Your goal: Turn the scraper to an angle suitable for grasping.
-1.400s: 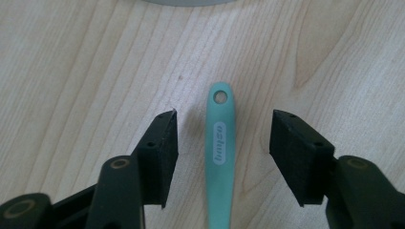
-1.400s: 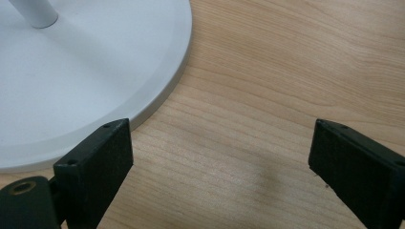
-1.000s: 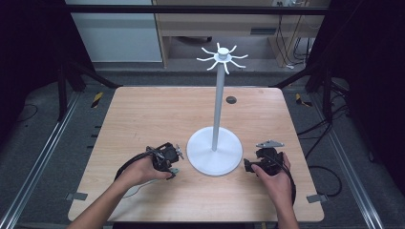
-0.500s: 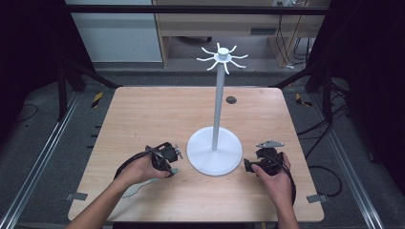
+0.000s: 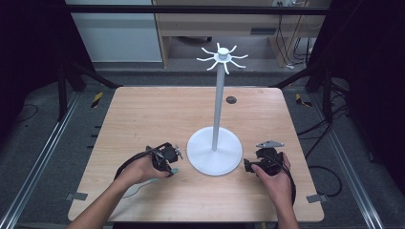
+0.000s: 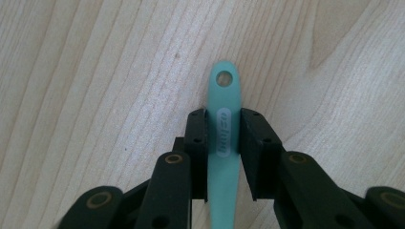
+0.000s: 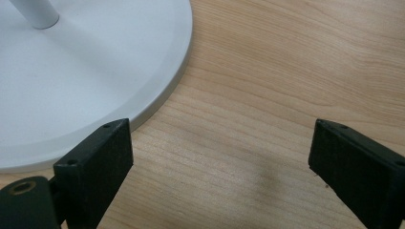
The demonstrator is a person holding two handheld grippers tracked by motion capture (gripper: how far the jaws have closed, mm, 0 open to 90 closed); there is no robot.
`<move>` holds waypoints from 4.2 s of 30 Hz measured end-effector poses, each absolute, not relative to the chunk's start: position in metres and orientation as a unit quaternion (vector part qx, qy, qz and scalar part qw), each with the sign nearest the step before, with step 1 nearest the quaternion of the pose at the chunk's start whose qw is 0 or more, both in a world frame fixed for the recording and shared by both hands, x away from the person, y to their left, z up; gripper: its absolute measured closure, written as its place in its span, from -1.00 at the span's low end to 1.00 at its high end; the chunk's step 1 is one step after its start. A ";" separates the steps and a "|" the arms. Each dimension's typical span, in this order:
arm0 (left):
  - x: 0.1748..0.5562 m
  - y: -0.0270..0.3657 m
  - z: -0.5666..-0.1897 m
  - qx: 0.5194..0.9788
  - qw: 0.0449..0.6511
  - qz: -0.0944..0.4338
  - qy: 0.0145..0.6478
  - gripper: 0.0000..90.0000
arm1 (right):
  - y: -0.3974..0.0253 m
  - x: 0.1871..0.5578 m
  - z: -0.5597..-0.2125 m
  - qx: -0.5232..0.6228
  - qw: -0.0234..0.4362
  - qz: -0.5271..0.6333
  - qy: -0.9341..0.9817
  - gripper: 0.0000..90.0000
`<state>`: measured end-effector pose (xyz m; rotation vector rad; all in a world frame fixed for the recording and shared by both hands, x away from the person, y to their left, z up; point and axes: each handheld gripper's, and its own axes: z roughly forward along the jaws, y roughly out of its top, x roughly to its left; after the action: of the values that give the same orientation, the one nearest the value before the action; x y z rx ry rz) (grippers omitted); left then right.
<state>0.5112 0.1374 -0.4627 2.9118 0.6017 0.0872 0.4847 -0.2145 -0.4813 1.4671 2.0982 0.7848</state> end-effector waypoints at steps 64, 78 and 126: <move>0.497 0.192 -0.295 0.921 0.294 0.138 0.218 0.65 | -0.213 0.485 -0.481 0.531 0.230 0.285 0.764 -0.82; 0.497 0.174 -0.255 0.898 0.346 0.162 0.219 0.65 | -0.213 0.485 -0.481 0.531 0.230 0.285 0.764 -0.82; 0.483 0.119 -0.175 0.858 0.419 0.214 0.208 0.64 | -0.215 0.484 -0.481 0.531 0.233 0.289 0.762 -0.82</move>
<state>0.4833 0.1186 -0.1749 2.1507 0.5206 0.5364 0.4843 -0.2148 -0.4805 1.4572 2.0926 0.7937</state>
